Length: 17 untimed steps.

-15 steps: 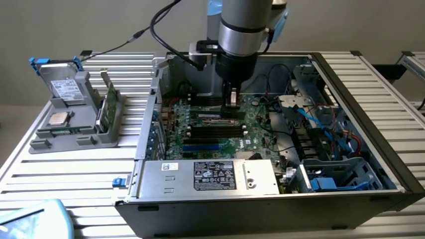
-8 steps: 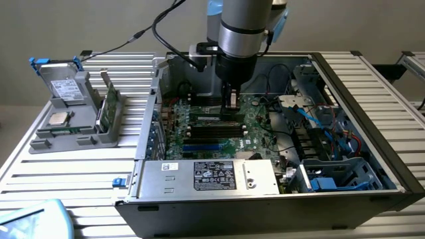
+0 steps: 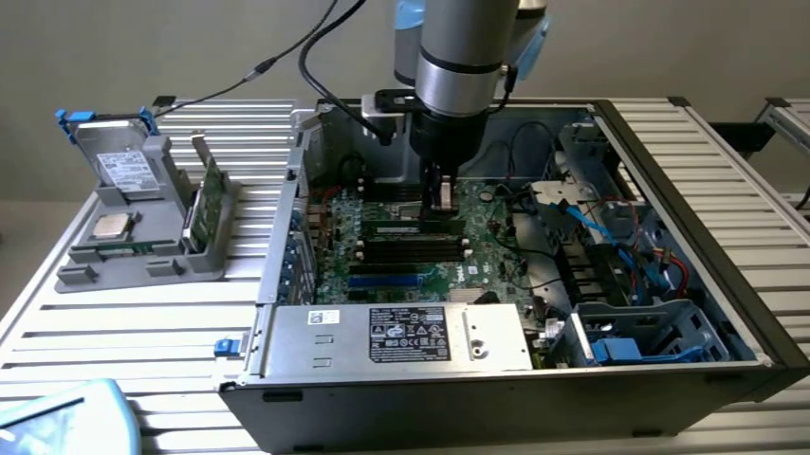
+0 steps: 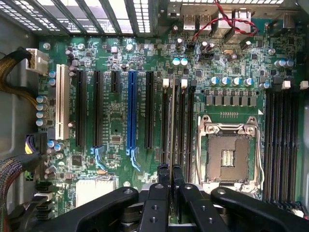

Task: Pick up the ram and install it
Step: 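Insert the ram into the slot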

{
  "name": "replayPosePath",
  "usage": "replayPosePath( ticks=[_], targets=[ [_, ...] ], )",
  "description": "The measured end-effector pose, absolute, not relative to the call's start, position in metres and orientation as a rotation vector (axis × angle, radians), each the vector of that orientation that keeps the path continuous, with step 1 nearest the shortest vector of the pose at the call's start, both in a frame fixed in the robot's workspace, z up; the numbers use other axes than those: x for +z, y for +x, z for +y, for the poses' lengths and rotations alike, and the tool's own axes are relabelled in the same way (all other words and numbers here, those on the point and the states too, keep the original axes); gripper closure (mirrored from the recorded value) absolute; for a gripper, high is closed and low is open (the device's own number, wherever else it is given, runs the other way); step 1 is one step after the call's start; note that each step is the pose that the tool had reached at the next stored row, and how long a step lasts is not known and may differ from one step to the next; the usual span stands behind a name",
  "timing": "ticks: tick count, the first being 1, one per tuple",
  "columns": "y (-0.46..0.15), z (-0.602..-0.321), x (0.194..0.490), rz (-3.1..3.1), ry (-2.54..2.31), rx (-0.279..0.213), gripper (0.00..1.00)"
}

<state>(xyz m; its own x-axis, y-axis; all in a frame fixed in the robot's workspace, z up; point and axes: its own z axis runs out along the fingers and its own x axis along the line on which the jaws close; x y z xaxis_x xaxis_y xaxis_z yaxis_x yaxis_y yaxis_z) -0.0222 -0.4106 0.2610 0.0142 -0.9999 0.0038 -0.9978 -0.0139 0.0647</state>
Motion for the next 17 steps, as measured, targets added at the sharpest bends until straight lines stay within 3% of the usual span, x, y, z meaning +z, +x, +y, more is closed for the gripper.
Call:
replayPosePath(
  ticks=[17],
  targets=[
    [-0.018,-0.411,0.244,-2.169,2.200,-0.069,0.86]
  ],
)
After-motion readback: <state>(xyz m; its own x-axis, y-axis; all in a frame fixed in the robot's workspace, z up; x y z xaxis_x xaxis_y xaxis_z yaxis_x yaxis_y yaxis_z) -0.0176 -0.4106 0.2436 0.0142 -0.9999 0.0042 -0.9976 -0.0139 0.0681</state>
